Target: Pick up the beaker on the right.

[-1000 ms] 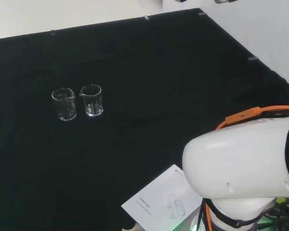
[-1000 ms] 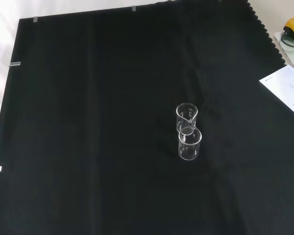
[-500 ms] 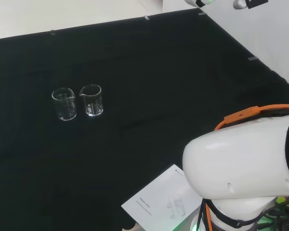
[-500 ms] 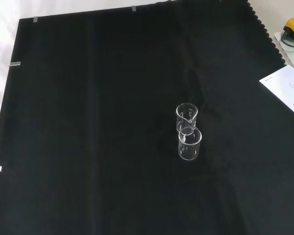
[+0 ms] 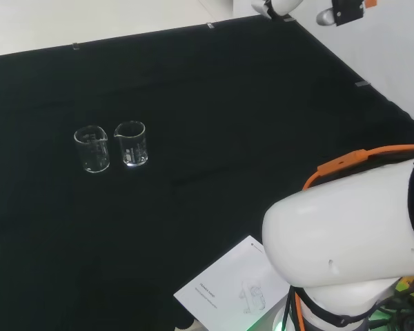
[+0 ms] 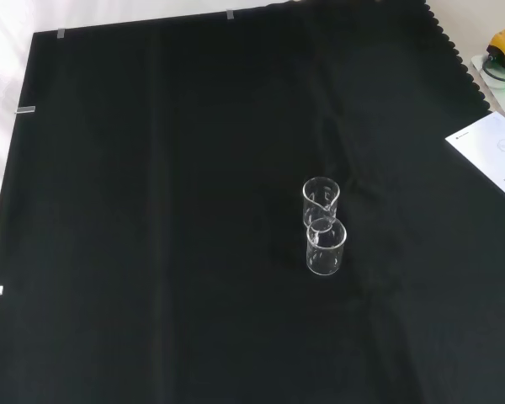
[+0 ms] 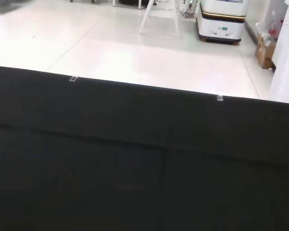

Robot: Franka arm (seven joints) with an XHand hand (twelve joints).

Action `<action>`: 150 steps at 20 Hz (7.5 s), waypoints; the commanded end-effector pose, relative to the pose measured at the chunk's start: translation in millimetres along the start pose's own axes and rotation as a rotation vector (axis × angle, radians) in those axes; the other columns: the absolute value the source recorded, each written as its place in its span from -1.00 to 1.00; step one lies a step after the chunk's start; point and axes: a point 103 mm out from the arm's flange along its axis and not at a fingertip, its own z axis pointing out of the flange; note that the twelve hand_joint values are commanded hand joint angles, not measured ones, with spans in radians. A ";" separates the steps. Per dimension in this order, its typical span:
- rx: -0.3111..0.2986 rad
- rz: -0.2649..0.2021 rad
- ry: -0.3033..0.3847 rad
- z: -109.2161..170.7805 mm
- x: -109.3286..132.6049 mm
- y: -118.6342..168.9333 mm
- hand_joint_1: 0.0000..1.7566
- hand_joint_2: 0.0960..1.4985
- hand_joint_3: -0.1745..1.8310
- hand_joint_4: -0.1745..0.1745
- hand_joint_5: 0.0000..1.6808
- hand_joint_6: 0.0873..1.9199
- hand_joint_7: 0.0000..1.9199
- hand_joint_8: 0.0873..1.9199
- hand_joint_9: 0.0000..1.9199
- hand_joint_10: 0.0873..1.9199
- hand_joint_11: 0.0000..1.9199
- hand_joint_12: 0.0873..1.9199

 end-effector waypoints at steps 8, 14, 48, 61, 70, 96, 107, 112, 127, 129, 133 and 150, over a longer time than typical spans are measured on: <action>-0.021 0.030 0.135 66.3 14.5 27.1 -0.20 -0.56 0.13 -0.71 -0.91 -1.00 -1.00 -0.38 -0.98 -0.03 -0.96 0.54; -0.040 0.031 0.212 77.4 11.4 31.1 -0.20 -0.56 0.14 -0.71 -0.91 -1.00 -1.00 -0.34 -0.97 -0.03 -0.97 0.54; 0.036 -0.021 0.441 154.3 33.9 45.1 -0.21 -0.60 0.15 -0.78 -0.83 -1.00 -0.98 -0.18 -0.93 -0.03 -1.00 0.55; -0.055 -0.089 0.446 179.4 56.9 57.1 -0.21 -0.60 0.14 -0.77 -0.83 -1.00 -0.99 -0.18 -0.96 -0.03 -1.00 0.54; -0.081 -0.065 0.498 204.2 61.0 61.6 -0.23 -0.63 0.14 -0.76 -0.83 -1.00 -1.00 -0.18 -0.96 -0.02 -0.99 0.56; 0.072 -0.139 0.644 278.9 110.3 61.5 -0.21 -0.62 0.14 -0.78 -0.82 -1.00 -0.97 -0.17 -0.94 0.00 -0.98 0.56; 0.154 -0.150 0.604 284.5 119.7 56.9 -0.20 -0.61 0.14 -0.78 -0.82 -1.00 -0.97 -0.16 -0.94 -0.01 -0.98 0.56; 0.191 -0.162 0.592 290.4 129.7 56.7 -0.20 -0.61 0.14 -0.78 -0.82 -1.00 -0.98 -0.17 -0.94 -0.01 -0.98 0.56; 0.213 -0.156 0.654 312.1 135.4 58.4 -0.20 -0.61 0.14 -0.78 -0.82 -1.00 -0.98 -0.16 -0.95 -0.01 -0.97 0.56; 0.214 -0.155 0.662 313.2 135.2 59.3 -0.20 -0.61 0.14 -0.78 -0.82 -1.00 -0.98 -0.16 -0.96 -0.01 -0.97 0.56; 0.213 -0.146 0.683 312.5 134.6 62.7 -0.20 -0.61 0.14 -0.78 -0.83 -1.00 -0.98 -0.16 -0.95 -0.01 -0.95 0.56; 0.256 -0.160 0.715 318.5 153.3 68.9 -0.19 -0.62 0.15 -0.79 -0.83 -1.00 -0.99 -0.16 -0.80 -0.02 -0.68 0.48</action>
